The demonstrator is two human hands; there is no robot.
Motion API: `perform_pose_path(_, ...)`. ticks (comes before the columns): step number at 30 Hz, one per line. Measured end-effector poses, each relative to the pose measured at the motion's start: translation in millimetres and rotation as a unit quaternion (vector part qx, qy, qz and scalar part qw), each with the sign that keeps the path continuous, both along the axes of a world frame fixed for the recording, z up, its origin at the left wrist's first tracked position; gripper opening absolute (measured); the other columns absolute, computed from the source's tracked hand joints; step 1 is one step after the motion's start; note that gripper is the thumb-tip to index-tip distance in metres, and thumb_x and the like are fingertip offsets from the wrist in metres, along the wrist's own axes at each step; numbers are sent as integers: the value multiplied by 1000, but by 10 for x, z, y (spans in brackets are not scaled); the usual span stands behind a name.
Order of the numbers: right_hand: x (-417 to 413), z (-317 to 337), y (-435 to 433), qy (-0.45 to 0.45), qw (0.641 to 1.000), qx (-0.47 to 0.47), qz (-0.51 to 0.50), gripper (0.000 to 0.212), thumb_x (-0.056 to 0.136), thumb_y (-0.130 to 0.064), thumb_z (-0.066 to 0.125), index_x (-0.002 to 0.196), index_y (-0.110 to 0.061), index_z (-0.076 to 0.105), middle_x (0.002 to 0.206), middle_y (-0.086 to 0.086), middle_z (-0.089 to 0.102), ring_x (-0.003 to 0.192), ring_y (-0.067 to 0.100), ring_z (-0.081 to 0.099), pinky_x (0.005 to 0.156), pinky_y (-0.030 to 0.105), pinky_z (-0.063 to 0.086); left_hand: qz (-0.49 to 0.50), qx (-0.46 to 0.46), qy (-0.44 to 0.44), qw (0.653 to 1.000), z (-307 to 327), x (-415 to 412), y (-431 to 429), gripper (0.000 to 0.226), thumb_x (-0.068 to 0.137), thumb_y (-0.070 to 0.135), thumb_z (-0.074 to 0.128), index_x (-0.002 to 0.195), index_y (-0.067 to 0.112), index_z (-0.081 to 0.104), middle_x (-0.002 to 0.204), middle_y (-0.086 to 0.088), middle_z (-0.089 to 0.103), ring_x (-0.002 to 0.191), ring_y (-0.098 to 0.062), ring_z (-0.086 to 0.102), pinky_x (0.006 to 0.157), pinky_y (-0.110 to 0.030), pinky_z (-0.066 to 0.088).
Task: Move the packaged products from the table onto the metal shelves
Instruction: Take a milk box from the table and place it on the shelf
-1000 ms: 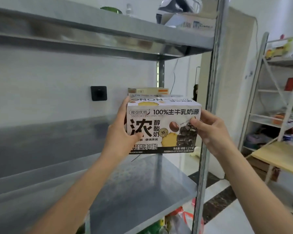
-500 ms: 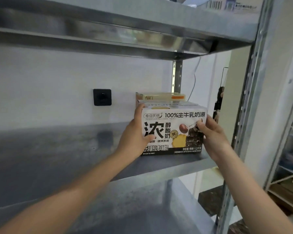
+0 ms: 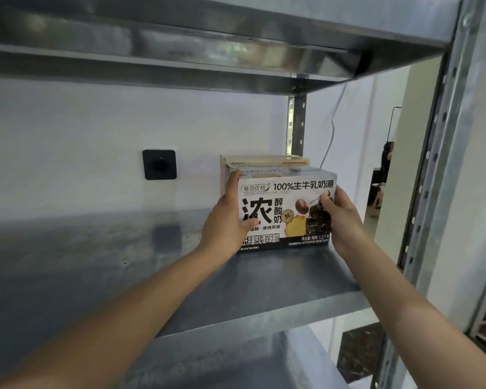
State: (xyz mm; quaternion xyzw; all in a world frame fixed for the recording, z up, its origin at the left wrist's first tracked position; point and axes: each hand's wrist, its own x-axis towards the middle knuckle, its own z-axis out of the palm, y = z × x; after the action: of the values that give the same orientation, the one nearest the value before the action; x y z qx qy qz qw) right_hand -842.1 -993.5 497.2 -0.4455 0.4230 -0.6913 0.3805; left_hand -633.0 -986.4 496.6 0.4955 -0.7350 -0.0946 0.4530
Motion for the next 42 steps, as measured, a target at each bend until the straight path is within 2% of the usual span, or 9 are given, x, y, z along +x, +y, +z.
perform_pose_path(8,-24,-42,-53,-1,999,-2,-32,22,99,-16,49,115,-25,62,94,-5,69,82,10,64,68,25,51,1,-1,10,1000,-22,-6,-17,100,82,13,73,148,38,2,128,2,61,98,-17,64,83,-32,53)
perform_pose_path(13,-29,-46,-83,4,998,-1,-55,26,98,-16,51,120,-23,63,99,-2,71,89,15,64,77,30,53,-11,5,15,1000,-6,5,-11,100,82,12,73,149,36,3,122,3,64,90,-11,60,80,-26,49)
perform_pose_path(17,-38,-52,-97,1,998,-1,-58,27,97,-15,52,122,-23,63,102,-1,71,92,17,64,82,33,53,-12,2,17,1000,3,-1,-27,100,82,12,73,150,34,4,120,0,66,99,-21,65,87,-33,51)
perform_pose_path(21,-30,-46,-95,-5,998,-6,-61,29,97,-15,53,124,-22,62,104,-1,70,90,15,63,74,27,50,-9,3,15,1000,3,-8,-33,101,82,12,73,150,34,2,123,-1,65,100,-22,65,86,-33,51)
perform_pose_path(27,-19,-53,-72,26,997,-10,-67,29,99,-18,49,126,-23,59,110,-2,69,93,12,63,72,25,50,-7,9,6,1000,-13,-20,-44,102,84,13,71,149,35,-4,130,1,60,106,-23,64,90,-43,52)
perform_pose_path(33,-18,-68,-28,116,989,0,-92,32,100,-21,46,131,-26,52,120,-3,64,105,16,61,87,34,50,8,37,-52,998,75,66,12,97,88,31,66,151,31,-8,139,-1,52,118,-26,56,96,-43,47)
perform_pose_path(35,-1,-115,52,177,975,3,-137,35,97,-19,47,132,-24,51,122,-1,62,109,19,59,95,39,48,65,40,-125,989,124,90,113,89,90,40,60,152,28,-3,143,-5,44,123,-30,50,94,-45,45)
perform_pose_path(38,58,-234,331,255,948,-1,-192,41,95,-18,51,135,-20,49,127,2,61,115,21,57,100,40,45,142,24,-206,968,139,75,349,67,91,45,54,145,20,23,134,-8,47,119,-32,50,85,-44,44)
perform_pose_path(42,155,-400,946,363,902,-19,-232,37,97,-20,52,134,-20,52,132,-4,57,118,14,54,95,25,40,113,1,-233,966,-61,-11,766,40,96,43,47,128,19,49,124,-5,57,113,-28,53,81,-40,46)
